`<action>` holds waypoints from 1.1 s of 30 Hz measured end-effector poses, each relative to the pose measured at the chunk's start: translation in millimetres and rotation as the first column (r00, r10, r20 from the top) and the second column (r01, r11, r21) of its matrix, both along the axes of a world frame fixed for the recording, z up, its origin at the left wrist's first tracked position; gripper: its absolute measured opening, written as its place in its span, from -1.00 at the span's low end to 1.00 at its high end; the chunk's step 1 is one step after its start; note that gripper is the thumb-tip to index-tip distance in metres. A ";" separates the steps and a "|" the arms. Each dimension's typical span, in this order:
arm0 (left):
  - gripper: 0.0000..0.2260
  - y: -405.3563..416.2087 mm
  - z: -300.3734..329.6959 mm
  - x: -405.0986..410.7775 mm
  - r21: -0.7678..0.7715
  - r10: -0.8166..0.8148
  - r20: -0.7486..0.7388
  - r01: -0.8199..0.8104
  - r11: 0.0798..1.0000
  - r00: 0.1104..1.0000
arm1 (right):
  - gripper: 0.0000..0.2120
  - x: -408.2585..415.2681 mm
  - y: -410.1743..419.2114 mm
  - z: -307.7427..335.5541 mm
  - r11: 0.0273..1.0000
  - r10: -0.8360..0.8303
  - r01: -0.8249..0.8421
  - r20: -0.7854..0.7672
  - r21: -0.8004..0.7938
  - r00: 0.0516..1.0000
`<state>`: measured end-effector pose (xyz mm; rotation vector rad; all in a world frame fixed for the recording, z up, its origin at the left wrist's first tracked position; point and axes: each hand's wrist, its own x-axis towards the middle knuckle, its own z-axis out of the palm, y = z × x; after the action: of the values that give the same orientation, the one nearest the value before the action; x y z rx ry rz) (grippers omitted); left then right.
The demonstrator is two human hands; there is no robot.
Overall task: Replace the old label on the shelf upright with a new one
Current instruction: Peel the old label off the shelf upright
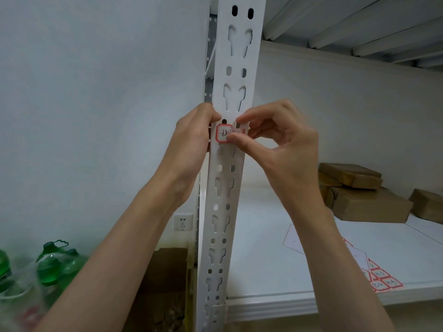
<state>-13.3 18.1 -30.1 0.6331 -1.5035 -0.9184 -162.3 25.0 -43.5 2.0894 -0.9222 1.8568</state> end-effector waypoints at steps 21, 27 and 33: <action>-0.81 -5.4 -2.9 -8.5 0.003 -0.048 -0.083 0.048 0.999 0.995 | -0.93 14.7 4.7 -0.7 0.993 0.083 -0.104 0.311 0.053 0.947; -0.77 -8.8 -4.5 -9.7 0.002 -0.056 -0.079 0.056 0.998 0.995 | -0.98 1.9 7.9 3.2 0.941 0.202 -0.316 0.546 0.123 0.813; -0.62 -8.7 -6.1 -13.2 -0.014 0.011 -0.040 -0.011 1.000 0.999 | -0.81 0.9 4.5 0.4 0.926 0.135 -0.308 0.571 0.219 0.810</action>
<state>-26.4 9.4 -36.2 0.6085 -1.4683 -0.9058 -161.4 29.5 -43.1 1.9068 -1.1850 2.6829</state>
